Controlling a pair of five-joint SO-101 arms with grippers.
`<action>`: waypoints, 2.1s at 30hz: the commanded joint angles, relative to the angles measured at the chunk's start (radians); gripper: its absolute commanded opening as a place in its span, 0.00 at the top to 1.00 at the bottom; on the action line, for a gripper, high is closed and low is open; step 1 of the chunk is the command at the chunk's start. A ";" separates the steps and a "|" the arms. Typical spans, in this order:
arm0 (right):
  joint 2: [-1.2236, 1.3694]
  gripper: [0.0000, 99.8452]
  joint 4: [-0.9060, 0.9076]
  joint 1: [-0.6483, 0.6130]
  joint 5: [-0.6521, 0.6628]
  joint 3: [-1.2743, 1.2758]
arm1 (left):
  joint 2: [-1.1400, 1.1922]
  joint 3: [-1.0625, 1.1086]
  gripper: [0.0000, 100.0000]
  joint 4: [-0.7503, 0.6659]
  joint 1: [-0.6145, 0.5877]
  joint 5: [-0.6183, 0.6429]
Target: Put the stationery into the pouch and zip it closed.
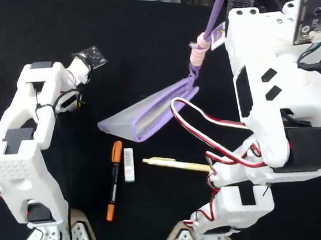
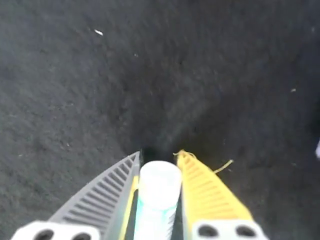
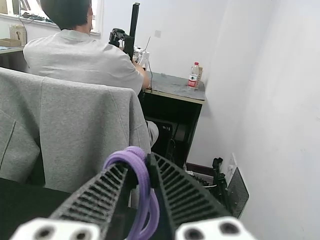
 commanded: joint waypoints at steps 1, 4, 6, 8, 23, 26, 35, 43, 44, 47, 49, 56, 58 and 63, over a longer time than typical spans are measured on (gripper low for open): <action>0.002 0.99 -0.025 0.012 -0.009 -0.021 | -0.078 -0.097 0.90 0.161 -0.010 -0.009; 0.002 0.99 -0.025 0.012 -0.009 -0.021 | -0.137 -0.145 0.90 0.259 -0.008 -0.009; 0.002 0.99 -0.023 0.012 -0.009 -0.021 | -0.178 -0.173 0.90 0.302 -0.008 -0.008; 0.002 0.99 -0.023 0.012 -0.009 -0.021 | -0.219 -0.191 0.90 0.334 -0.007 -0.003; 0.002 0.99 -0.021 0.011 -0.009 -0.019 | -0.652 -0.191 0.90 0.359 0.196 0.170; 0.002 0.99 -0.021 0.011 -0.008 -0.019 | -0.707 -0.188 0.90 0.359 0.237 0.230; 0.002 0.99 -0.020 0.012 -0.006 -0.019 | -0.623 0.079 0.77 0.287 0.099 0.123; 0.002 0.99 -0.020 0.012 -0.005 -0.019 | -0.494 0.271 0.72 0.126 0.073 -0.051; 0.002 0.99 -0.020 0.012 -0.005 -0.019 | -0.474 0.275 0.72 0.098 0.073 -0.051; 0.002 0.99 -0.020 0.012 -0.005 -0.019 | -0.417 0.272 0.73 0.028 0.067 -0.051; 0.002 0.99 -0.020 0.012 -0.005 -0.019 | -0.390 0.272 0.76 -0.008 0.068 -0.051; 0.002 0.99 -0.020 0.012 -0.005 -0.019 | -0.359 0.272 0.85 -0.051 0.096 -0.051; 0.002 0.99 -0.020 0.012 -0.005 -0.019 | -0.359 0.274 0.86 -0.051 0.111 -0.051; 0.002 0.99 -0.020 0.012 -0.005 -0.019 | -0.358 0.285 0.86 -0.044 0.134 -0.051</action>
